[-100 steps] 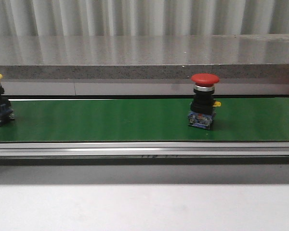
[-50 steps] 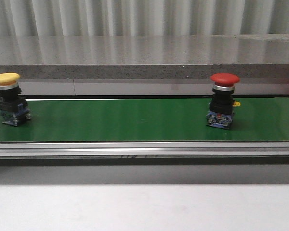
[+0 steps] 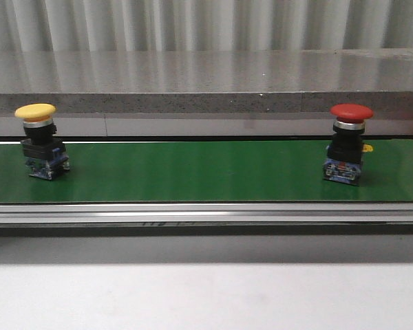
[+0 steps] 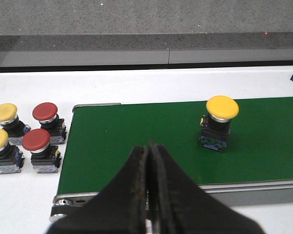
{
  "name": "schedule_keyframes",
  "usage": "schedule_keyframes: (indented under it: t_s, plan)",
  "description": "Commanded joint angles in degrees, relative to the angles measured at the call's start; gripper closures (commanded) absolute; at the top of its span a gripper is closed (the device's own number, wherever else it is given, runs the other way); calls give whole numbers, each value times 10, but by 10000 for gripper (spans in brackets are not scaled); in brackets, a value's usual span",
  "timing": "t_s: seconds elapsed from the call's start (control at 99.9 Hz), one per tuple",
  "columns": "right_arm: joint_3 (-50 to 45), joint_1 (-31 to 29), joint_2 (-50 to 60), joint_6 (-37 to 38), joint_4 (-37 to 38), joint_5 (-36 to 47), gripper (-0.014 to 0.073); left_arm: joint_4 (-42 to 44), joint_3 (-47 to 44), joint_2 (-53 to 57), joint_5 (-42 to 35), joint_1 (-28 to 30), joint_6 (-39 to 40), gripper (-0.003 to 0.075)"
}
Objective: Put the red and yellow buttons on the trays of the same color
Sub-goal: 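Hold the right gripper above the belt as the red button approaches, then lower the right gripper and grasp the red button on the belt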
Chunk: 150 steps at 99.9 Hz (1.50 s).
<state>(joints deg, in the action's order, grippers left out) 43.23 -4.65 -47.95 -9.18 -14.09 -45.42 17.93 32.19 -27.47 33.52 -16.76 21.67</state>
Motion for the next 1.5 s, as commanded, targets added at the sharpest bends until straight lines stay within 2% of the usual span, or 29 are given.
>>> schedule_keyframes:
  t_s: [0.0, 0.09, 0.15, 0.26, 0.41, 0.77, 1.211, 1.491]
  plan:
    - [15, 1, 4, -6, -6, 14, 279, 6, 15, -1, -42, -4, 0, 740]
    - [15, 1, 4, -6, -6, 13, 32, 6, 15, -1, -42, -4, 0, 740]
    - [15, 1, 4, -6, -6, 13, -79, 6, 15, -1, -42, -4, 0, 740]
    - [15, 1, 3, -7, -6, 16, -41, 6, 15, -1, -42, -4, 0, 740]
    - [15, 2, -21, -41, -17, 19, -41, 6, 15, -1, -42, -4, 0, 740]
    - [31, 4, -132, -134, -117, 33, -41, 6, 15, -1, -42, -4, 0, 740]
    - [114, 4, -264, -165, -118, 45, -41, 6, 15, -1, -42, -4, 0, 740]
    - [124, 4, -327, -176, -113, 106, -36, 6, 15, -1, -42, -4, 0, 740]
